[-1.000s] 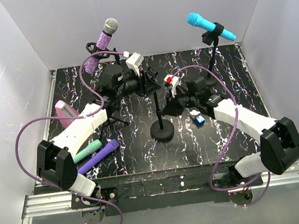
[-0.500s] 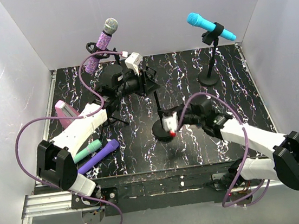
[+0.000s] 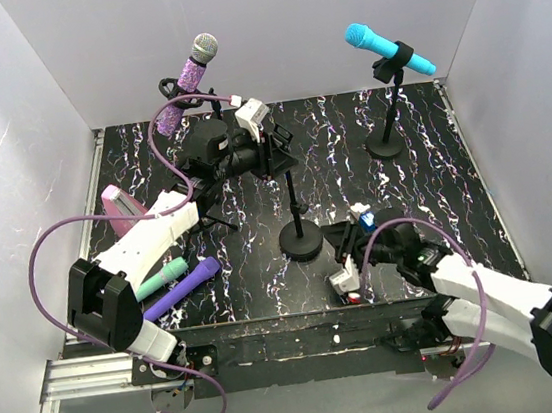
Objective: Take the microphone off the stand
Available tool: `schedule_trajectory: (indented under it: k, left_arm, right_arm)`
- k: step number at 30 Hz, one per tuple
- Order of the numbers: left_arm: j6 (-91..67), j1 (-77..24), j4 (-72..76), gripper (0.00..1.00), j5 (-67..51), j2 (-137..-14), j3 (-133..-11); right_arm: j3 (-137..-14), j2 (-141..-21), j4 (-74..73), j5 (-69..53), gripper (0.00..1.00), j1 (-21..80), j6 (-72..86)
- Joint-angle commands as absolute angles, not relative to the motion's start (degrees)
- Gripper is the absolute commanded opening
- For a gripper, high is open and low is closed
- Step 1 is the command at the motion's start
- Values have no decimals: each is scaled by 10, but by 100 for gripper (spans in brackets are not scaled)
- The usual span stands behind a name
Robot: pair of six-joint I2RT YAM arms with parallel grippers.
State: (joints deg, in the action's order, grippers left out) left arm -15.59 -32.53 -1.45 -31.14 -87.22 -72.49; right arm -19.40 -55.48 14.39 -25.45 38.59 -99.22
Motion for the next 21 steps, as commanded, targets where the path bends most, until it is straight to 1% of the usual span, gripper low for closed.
schedule_trajectory:
  k: [1, 3, 4, 5, 6, 8, 10, 11, 13, 15, 17, 21]
  left_arm:
    - [-133, -330, -52, 0, -338, -860, -729]
    - [-124, -330, -54, 0, -344, -860, -731]
    - [-122, -330, -57, 0, -345, -860, -733]
    - [-120, -330, -59, 0, -346, -860, -734]
    - [-120, -329, -61, 0, -346, -860, -735]
    - [-120, -329, -63, 0, -343, -860, -734]
    - [-126, -330, -64, 0, -335, -860, -732]
    - [-129, -330, -65, 0, -330, -860, -734]
    - [-133, -330, -68, 0, -323, -860, -735]
    - [-133, -330, -71, 0, -320, -860, -738]
    - [-132, -330, -73, 0, -317, -860, -740]
    - [-131, -330, -73, 0, -312, -856, -736]
  right_arm:
    - [-163, -469, 41, -243, 40, 377, -906]
    - [-204, -452, 12, -228, 45, 375, -740]
    - [-240, -458, -37, -220, 48, 375, -679]
    - [-270, -474, -46, -204, 63, 375, -592]
    - [-308, -499, -53, -187, 70, 374, -500]
    - [-399, -559, -115, -175, 71, 360, -350]
    - [-484, -624, -174, -224, 76, 326, -213]
    - [-520, -656, -194, -251, 77, 308, -143]
    - [-565, -711, -213, -341, 79, 271, -44]
    - [-568, -739, -167, -415, 81, 245, 47]
    - [-572, -762, -144, -450, 81, 238, 86]
    - [-598, -803, -144, -477, 80, 238, 99]
